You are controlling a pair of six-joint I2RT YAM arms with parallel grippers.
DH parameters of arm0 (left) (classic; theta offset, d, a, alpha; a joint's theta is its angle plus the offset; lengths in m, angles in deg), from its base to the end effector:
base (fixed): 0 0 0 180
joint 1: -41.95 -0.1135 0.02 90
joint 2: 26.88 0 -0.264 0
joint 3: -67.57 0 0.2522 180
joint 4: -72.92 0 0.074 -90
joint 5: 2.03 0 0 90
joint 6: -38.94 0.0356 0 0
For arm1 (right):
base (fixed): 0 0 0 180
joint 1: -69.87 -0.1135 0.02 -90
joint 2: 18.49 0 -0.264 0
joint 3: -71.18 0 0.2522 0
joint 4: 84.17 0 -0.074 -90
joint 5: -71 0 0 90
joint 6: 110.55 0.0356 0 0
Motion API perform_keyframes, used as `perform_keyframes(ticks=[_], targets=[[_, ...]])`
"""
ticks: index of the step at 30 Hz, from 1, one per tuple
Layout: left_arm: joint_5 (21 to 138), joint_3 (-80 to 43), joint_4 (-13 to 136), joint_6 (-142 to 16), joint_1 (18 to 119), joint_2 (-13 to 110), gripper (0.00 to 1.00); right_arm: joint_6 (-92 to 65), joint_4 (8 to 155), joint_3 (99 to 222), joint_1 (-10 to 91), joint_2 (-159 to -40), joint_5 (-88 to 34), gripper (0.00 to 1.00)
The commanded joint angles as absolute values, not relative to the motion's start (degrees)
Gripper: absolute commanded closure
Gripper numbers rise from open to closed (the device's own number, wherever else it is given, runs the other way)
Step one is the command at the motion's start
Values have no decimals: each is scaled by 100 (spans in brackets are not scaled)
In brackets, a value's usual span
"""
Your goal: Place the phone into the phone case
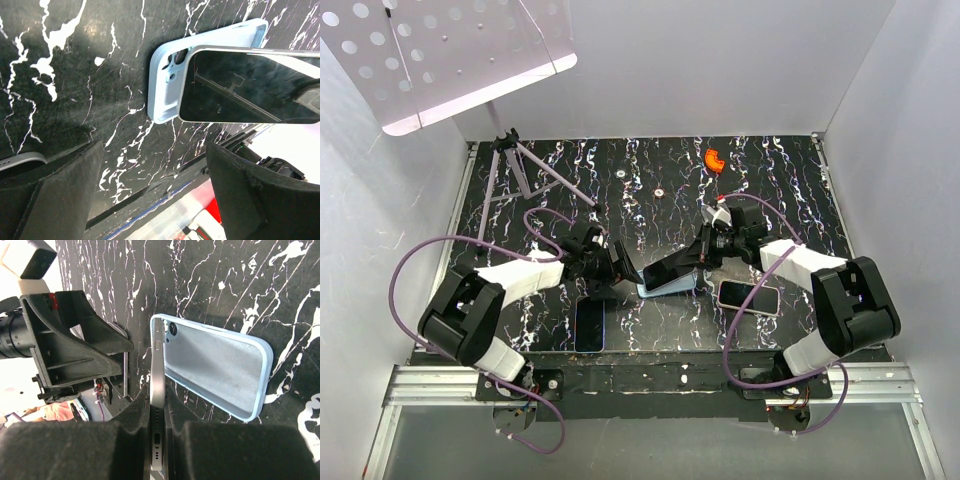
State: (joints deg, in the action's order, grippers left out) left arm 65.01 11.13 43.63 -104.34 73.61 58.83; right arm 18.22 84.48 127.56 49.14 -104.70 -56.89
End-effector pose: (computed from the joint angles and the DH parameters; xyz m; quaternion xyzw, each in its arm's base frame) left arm 0.2276 -0.1567 0.1624 -0.1240 0.9367 -0.3206 0.0665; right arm 0.2711 0.1260 0.1842 0.0025 0.8717 0.4506 0.1927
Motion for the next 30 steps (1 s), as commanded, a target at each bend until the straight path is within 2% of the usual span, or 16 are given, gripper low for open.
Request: perform_keyframes(ticks=[1, 14, 30], targets=[[6582, 837, 4588, -10476, 7324, 6022, 18, 1786, 9112, 13021, 4851, -10602, -5864, 99], [6591, 697, 5300, -10670, 7333, 6707, 24, 1935, 9578, 12626, 4614, -11042, -5548, 99], [6820, 424, 5151, -10476, 7517, 6998, 26, 2533, 10184, 12415, 4140, -11692, -5232, 99]])
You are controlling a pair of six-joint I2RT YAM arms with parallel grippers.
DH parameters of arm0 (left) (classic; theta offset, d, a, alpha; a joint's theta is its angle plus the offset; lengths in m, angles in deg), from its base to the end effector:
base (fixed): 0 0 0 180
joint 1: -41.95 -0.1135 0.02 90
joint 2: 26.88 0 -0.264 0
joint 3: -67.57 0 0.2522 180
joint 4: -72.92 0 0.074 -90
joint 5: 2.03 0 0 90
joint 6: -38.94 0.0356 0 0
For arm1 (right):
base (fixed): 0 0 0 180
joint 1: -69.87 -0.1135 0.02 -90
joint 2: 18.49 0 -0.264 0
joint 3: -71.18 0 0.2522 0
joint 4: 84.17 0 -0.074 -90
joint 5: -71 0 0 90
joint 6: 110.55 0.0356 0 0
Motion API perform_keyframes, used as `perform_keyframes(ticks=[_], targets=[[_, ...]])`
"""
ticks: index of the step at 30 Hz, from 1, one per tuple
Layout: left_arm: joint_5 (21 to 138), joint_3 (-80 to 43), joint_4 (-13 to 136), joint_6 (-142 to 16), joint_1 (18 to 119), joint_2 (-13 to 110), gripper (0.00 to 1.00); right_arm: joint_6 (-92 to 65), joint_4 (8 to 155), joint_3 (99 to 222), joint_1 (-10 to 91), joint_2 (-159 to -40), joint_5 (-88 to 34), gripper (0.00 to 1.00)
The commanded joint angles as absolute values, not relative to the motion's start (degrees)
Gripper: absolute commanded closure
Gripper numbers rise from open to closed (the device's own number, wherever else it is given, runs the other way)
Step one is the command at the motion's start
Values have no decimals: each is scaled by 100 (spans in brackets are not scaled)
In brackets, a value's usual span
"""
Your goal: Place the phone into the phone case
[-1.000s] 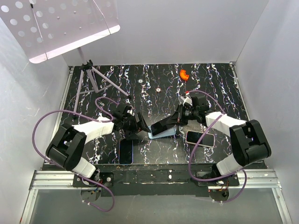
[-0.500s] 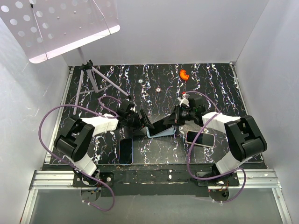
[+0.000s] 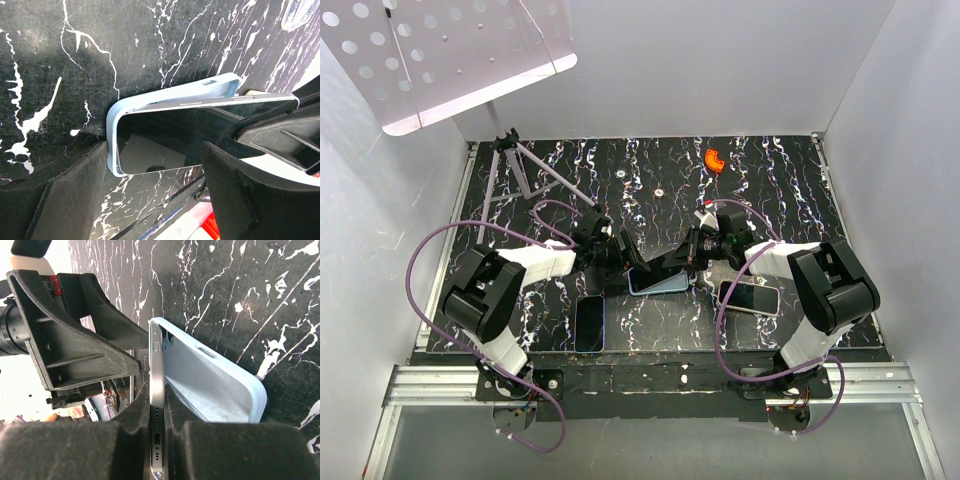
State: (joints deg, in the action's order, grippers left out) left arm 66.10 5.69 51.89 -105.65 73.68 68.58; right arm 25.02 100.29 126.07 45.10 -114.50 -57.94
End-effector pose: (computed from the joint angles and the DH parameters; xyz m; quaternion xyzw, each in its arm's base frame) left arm 0.2628 -0.1781 0.1495 -0.1289 0.9283 -0.3360 0.0941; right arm 0.2805 0.1541 0.1495 0.0049 0.8557 0.4872 0.1744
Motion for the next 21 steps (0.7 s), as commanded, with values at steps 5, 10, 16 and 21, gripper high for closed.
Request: perform_keyframes(ticks=[5, 10, 16, 21], targets=[[6758, 538, 5326, -10652, 7579, 6893, 27, 2735, 10439, 12204, 3850, -11807, -5082, 99], [6670, 547, 5362, -10670, 7579, 6708, 27, 3069, 10992, 11791, 3718, -11974, -5038, 99], [7406, 468, 4380, -10223, 7579, 6059, 26, 3193, 11318, 11615, 3700, -12176, -5082, 99], [8331, 380, 3631, -9818, 7623, 5311, 37, 3184, 11248, 11650, 3700, -12229, -5082, 99]])
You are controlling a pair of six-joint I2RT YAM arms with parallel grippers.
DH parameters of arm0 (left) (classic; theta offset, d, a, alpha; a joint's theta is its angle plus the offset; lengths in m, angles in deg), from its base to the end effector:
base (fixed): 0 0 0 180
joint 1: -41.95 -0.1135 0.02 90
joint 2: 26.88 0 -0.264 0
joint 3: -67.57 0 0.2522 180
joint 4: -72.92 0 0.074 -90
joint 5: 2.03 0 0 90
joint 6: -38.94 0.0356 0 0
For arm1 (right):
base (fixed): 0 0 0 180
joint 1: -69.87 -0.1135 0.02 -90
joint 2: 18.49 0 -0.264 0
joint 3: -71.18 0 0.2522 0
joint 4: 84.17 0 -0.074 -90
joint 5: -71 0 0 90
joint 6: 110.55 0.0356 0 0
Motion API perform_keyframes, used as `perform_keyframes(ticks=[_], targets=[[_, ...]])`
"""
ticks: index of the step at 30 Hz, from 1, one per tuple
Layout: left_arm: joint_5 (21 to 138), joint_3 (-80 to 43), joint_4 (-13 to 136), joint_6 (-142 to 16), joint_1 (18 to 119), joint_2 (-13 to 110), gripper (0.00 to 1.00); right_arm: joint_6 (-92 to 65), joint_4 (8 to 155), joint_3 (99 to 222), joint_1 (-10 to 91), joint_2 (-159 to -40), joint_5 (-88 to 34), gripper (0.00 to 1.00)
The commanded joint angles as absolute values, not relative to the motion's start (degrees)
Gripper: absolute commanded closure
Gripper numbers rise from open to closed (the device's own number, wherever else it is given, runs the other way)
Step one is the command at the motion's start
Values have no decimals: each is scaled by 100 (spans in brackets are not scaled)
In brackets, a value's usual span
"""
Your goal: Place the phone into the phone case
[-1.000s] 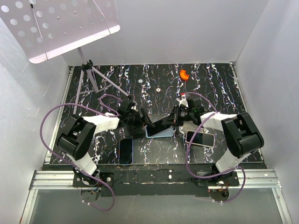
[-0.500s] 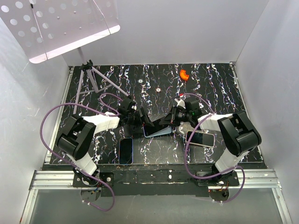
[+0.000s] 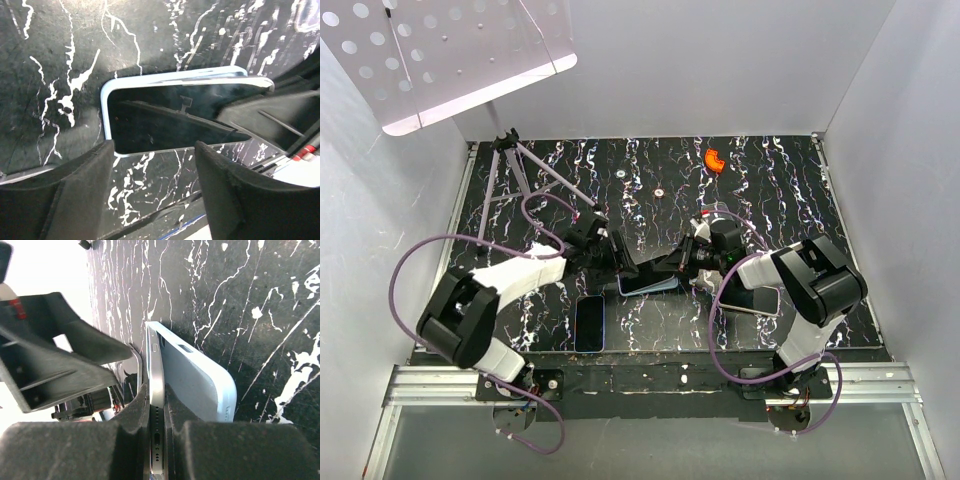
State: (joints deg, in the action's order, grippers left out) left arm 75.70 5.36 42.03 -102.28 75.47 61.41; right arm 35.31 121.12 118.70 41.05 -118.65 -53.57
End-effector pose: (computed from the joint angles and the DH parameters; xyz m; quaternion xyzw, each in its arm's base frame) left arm 0.2442 -0.1708 0.1753 -0.1166 0.9466 -0.2662 0.1398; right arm 0.2631 0.1678 0.1254 0.0405 0.8292 0.5220 0.1960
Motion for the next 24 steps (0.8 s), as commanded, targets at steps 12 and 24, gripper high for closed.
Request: perform_keyframes(ticks=[12, 24], targets=[[7901, 213, 3946, -9870, 7790, 5960, 100, 3193, 10624, 11729, 3682, -12273, -4836, 78], [7892, 397, 4052, -10063, 7869, 6514, 100, 2789, 9299, 12238, 3586, -12414, -4617, 53]])
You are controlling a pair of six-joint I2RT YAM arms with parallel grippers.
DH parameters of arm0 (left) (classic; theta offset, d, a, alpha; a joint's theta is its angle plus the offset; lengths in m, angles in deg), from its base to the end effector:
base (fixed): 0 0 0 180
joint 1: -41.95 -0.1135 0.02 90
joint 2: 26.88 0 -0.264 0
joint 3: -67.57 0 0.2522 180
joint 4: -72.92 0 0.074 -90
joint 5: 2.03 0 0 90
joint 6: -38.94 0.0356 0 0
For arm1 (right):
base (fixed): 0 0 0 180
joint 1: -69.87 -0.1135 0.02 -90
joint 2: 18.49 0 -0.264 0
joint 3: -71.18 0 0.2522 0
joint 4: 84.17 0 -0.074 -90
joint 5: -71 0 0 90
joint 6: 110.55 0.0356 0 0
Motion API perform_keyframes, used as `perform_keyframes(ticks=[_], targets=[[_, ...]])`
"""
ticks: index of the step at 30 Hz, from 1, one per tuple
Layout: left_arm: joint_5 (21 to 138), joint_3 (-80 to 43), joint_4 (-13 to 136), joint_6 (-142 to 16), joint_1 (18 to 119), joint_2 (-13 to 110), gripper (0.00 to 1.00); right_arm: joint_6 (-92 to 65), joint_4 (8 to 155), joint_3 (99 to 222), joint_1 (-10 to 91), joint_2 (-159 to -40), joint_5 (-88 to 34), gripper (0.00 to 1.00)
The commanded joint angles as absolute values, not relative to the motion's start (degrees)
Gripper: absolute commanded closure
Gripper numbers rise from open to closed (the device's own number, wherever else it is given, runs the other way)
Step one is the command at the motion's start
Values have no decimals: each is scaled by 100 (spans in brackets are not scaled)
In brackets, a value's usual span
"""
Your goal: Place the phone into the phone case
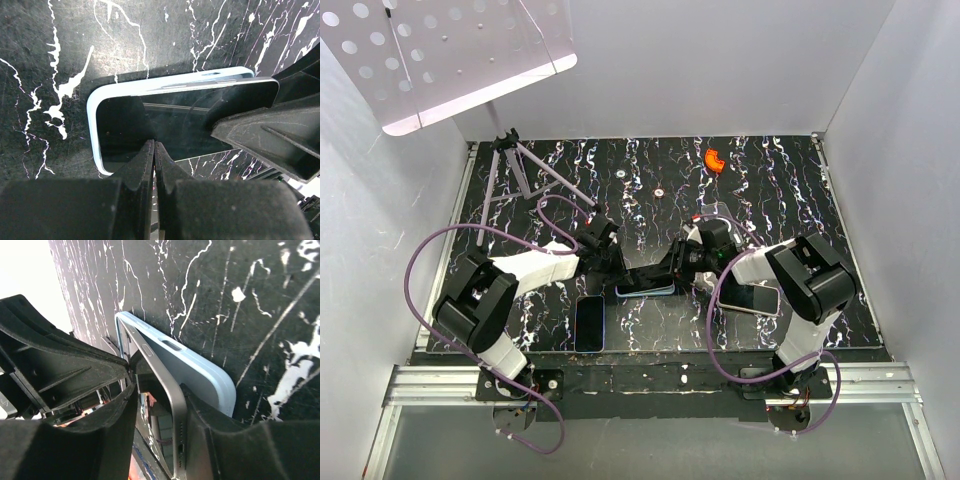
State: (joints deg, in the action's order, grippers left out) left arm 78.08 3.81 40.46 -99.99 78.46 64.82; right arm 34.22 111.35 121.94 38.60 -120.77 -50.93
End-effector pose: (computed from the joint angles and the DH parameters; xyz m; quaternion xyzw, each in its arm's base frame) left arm 0.2411 -0.1861 0.1644 -0.0823 0.9600 -0.2339 0.1304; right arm 0.2615 0.1808 0.1128 0.0522 0.8641 0.4770 0.1519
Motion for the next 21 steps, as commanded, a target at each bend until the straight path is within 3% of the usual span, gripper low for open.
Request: perform_keyframes(ticks=[1, 12, 21], targets=[[7901, 398, 4009, -10081, 7860, 6523, 100, 2701, 9105, 12308, 3568, -12387, -4555, 51], [8138, 239, 3499, -10099, 7869, 6769, 100, 1655, 6354, 13389, 3296, -12176, -3149, 37], [8138, 230, 3411, -10134, 7860, 6919, 100, 1312, 5500, 13697, 3252, -12071, -2472, 36]])
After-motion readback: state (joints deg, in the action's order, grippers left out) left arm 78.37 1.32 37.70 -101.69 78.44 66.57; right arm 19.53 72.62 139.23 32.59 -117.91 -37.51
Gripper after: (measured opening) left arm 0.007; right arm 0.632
